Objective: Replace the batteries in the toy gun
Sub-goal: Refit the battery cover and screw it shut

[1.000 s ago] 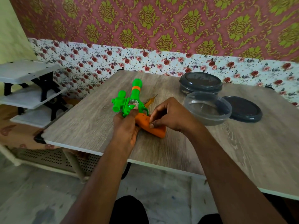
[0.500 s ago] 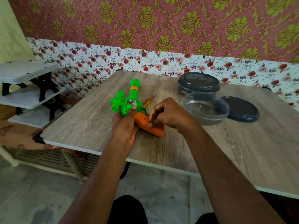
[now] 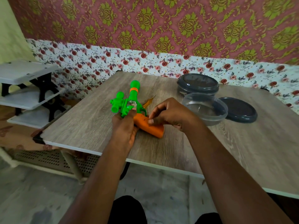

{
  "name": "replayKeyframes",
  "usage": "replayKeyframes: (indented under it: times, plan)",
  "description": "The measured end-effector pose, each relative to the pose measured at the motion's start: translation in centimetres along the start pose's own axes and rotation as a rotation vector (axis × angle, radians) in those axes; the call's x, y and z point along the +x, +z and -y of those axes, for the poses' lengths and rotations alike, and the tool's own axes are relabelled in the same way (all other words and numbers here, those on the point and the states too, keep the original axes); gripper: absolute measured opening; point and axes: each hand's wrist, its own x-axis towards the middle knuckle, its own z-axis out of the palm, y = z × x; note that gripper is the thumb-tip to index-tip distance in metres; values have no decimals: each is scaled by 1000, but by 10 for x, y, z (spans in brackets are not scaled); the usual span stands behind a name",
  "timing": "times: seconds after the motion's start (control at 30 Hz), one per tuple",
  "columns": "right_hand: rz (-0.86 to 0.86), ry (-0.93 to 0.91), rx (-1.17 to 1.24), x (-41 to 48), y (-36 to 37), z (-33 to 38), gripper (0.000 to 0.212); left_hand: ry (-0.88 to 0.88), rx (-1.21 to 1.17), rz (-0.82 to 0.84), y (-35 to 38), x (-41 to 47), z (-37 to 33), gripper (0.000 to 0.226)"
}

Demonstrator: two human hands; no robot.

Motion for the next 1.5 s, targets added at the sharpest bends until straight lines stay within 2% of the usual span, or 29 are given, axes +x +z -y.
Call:
replayKeyframes:
  times: [0.1, 0.2, 0.27, 0.37, 0.47, 0.63, 0.73, 0.93, 1.03, 1.1, 1.17, 1.27, 1.37, 1.5]
  plan:
    - [-76, -48, 142, 5, 1, -11, 15, -17, -13, 24, -3, 2, 0, 31]
    - [-265, -103, 151, 23, 9, -23, 16, -52, -10, 46, -7, 7, -3, 32]
    - [-299, -164, 62, 41, 14, -30, 20, -65, -5, 64, -10, 9, -4, 26]
    - [-297, -305, -199, 68, 15, -35, 44, -71, -18, 86, -10, 9, -3, 8]
    - [-207, -358, -519, 92, 13, -33, 57, -56, -37, 89, -12, 9, 0, 17]
    - [-27, -309, -883, 114, 14, -25, 36, -56, -22, 87, -14, 14, 4, 35]
    - [-65, -333, -888, 106, 15, -15, 29, -64, -20, 100, -16, 17, 5, 36]
    - [-140, -431, -950, 94, 12, -25, 31, -71, -41, 112, -16, 19, 6, 38]
    - [-321, -581, -845, 83, 8, -28, 33, -75, -63, 104, -16, 22, 6, 38]
    - [-432, -736, -717, 70, 7, -26, 30, -96, -71, 108, -16, 26, 3, 39]
    - [-480, -809, -536, 55, 3, -24, 31, -130, -66, 120, -13, 28, -1, 38]
    - [-474, -785, -257, 35, 0, -21, 30, -176, -30, 126, -7, 32, -5, 39]
    - [-538, -710, -22, 22, -2, -27, 28, -183, -1, 157, 0, 35, -1, 40]
    - [-597, -613, 250, 10, -5, -36, 10, -204, 24, 206, 14, 38, 6, 35]
